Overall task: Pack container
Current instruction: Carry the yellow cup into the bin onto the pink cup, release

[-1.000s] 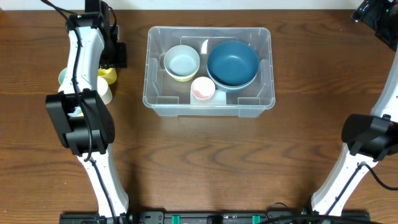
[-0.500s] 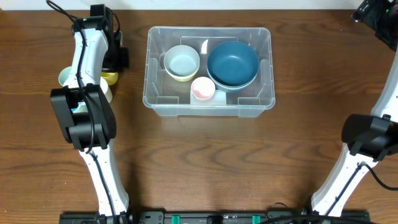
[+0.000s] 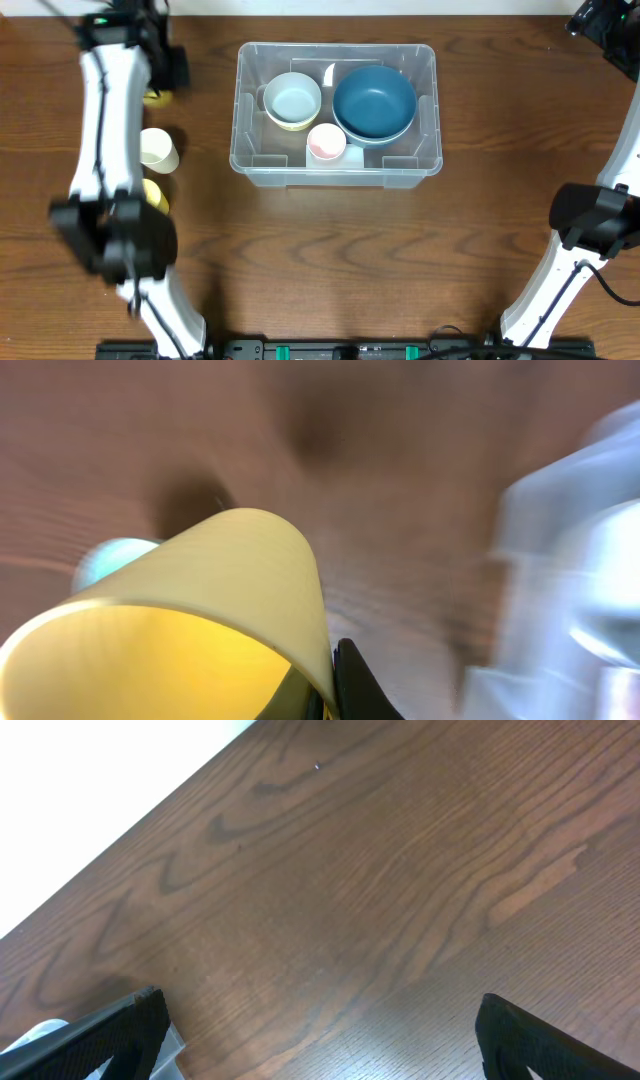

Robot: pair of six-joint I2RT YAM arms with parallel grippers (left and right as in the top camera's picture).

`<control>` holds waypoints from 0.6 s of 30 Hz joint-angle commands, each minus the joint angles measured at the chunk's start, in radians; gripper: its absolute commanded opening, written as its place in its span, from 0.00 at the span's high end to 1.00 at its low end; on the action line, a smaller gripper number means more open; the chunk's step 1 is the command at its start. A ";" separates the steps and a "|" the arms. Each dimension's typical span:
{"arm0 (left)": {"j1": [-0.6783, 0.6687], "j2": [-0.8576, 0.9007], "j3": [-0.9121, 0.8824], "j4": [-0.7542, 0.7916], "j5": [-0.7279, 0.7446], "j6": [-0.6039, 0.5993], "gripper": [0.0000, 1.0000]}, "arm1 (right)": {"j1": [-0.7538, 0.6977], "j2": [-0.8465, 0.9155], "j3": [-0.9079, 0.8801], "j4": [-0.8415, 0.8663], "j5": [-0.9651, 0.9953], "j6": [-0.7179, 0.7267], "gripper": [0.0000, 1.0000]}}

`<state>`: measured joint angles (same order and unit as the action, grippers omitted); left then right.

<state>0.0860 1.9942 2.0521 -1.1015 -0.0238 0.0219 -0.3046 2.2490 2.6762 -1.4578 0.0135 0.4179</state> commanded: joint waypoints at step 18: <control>-0.530 -0.179 0.016 0.021 0.109 -0.023 0.94 | -0.002 -0.036 0.002 -0.002 -0.003 0.015 0.01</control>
<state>-0.4152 1.7821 2.0727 -1.0706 0.0834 0.0032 -0.3046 2.2490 2.6762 -1.4578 0.0139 0.4179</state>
